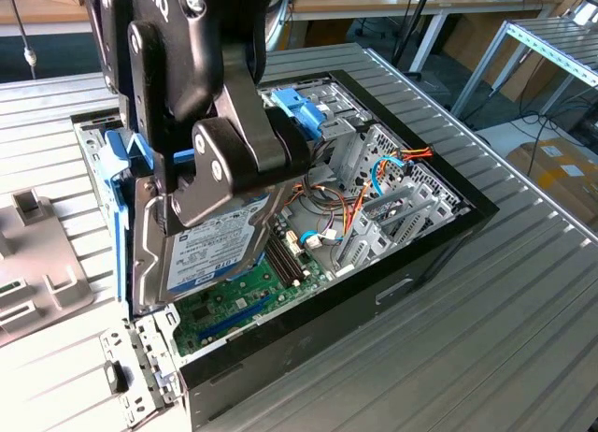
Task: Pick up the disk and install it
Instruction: 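Pick up the disk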
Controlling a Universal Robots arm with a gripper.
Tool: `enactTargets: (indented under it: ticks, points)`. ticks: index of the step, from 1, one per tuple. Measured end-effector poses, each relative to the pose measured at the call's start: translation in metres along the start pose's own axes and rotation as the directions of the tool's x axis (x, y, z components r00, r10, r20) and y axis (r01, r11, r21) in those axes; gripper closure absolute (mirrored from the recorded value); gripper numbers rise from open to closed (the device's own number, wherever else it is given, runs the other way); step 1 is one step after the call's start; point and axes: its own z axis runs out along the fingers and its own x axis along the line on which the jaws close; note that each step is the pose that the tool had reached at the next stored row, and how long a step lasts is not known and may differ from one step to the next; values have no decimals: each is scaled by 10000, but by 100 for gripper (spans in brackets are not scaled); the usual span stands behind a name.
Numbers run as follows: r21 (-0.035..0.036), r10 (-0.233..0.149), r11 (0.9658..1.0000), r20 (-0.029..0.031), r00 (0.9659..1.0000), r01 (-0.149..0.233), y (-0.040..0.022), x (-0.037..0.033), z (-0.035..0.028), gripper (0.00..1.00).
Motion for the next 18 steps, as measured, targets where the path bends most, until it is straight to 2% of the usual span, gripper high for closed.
enactTargets:
  ticks: [2, 7, 13, 14, 18]
  points:
    - [1, 1, 10000, 2, 10000, -1, -14, 8, 2, 63]
    - [-1, 0, 10000, 0, 10000, 0, -129, 15, 6, 63]
    - [-4, 9, 10000, 1, 10000, -9, -231, 21, 19, 63]
    - [-5, 14, 10000, 2, 10000, -14, -267, 24, 23, 63]
    - [-8, 18, 10000, 3, 10000, -18, -347, 28, 29, 63]
